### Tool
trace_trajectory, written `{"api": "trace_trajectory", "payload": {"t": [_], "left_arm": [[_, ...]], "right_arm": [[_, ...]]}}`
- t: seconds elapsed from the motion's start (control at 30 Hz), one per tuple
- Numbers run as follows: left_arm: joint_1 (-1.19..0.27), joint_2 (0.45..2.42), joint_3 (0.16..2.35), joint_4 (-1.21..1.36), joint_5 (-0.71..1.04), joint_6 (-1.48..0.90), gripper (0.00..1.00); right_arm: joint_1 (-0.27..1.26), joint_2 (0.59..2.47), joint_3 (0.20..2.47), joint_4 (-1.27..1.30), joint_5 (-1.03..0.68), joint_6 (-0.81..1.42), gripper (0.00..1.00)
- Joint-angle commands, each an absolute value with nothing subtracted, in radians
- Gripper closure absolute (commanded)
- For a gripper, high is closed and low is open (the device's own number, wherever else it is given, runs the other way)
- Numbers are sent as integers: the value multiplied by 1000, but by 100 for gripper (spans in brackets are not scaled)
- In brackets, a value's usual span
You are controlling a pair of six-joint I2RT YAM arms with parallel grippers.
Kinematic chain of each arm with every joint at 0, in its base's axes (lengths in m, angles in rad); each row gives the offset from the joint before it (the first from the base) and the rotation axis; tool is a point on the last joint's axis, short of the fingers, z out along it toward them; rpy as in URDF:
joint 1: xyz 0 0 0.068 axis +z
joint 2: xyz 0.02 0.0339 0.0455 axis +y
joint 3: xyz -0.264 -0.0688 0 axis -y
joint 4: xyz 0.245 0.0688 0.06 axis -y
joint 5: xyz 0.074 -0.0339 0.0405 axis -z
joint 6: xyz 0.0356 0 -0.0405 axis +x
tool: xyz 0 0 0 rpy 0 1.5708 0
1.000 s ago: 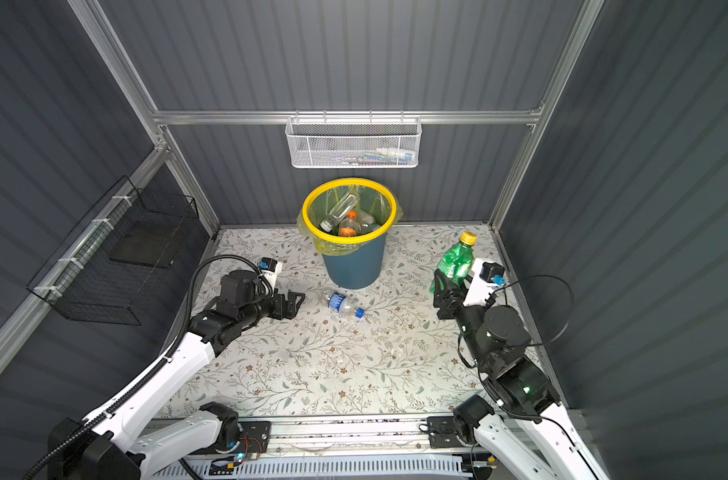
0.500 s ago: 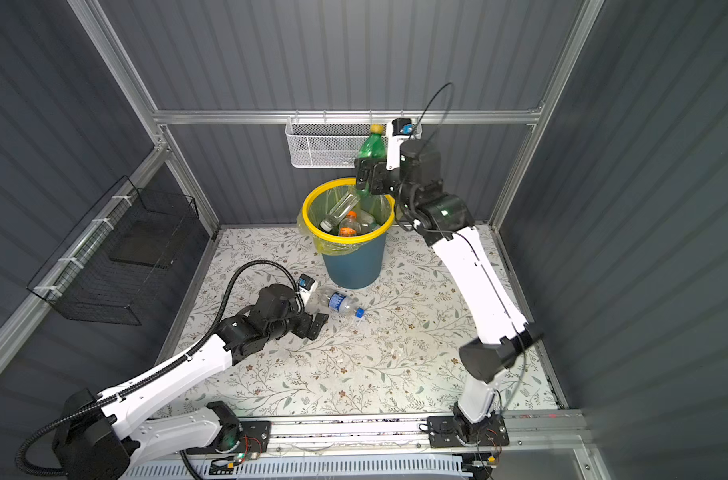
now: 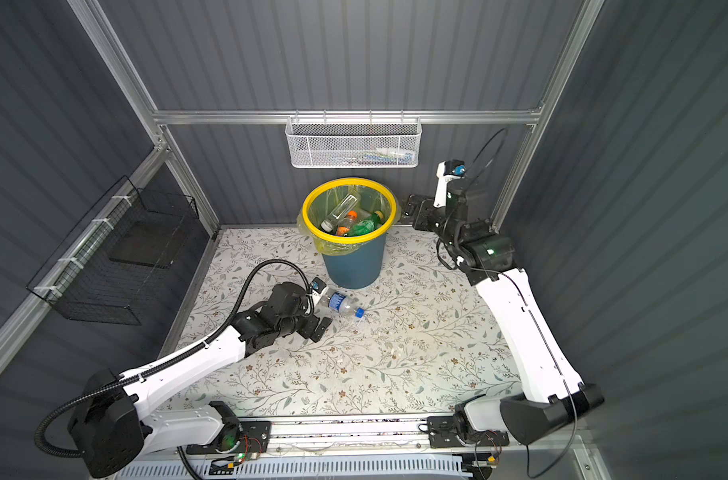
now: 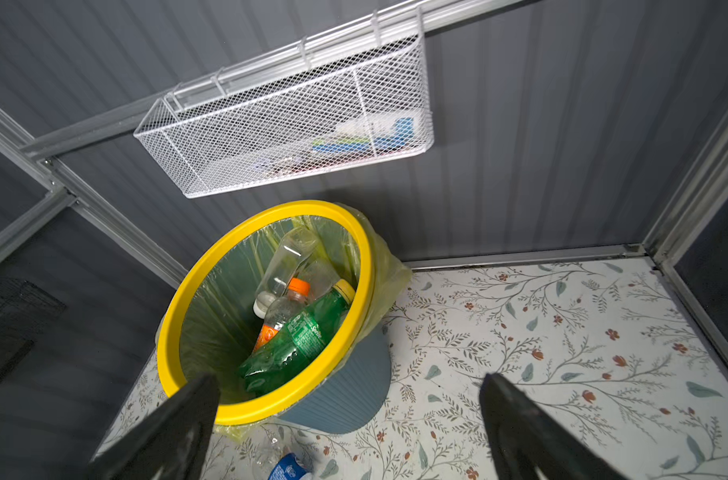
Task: Throw the plastic bottles in the bin
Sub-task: 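Drop the Sprite bottle into the bin while the left gripper approaches the Pepsi bottle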
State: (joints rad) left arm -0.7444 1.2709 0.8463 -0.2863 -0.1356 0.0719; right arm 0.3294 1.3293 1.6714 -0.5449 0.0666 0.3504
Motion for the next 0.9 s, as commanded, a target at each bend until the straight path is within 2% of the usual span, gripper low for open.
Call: {"api": "trace_trajectory", "payload": {"t": [0.0,0.4,0.8,0.87], "left_arm": [[-753,1313,896,-233,-121,138,0],[-768,1550,982,-170,-40,398,0],[-769,1785,1110,-189,-105,624,0],[-769,1808,1117,-196,-120,648,3]], "right_arm": [[295,1310,1571,-525,44,389,1],[155,1093,1245,-502,-40,426,1],[92,1044,1136,-452,-117,453,1],[90,1036,1121,-446,-117,458,1]]}}
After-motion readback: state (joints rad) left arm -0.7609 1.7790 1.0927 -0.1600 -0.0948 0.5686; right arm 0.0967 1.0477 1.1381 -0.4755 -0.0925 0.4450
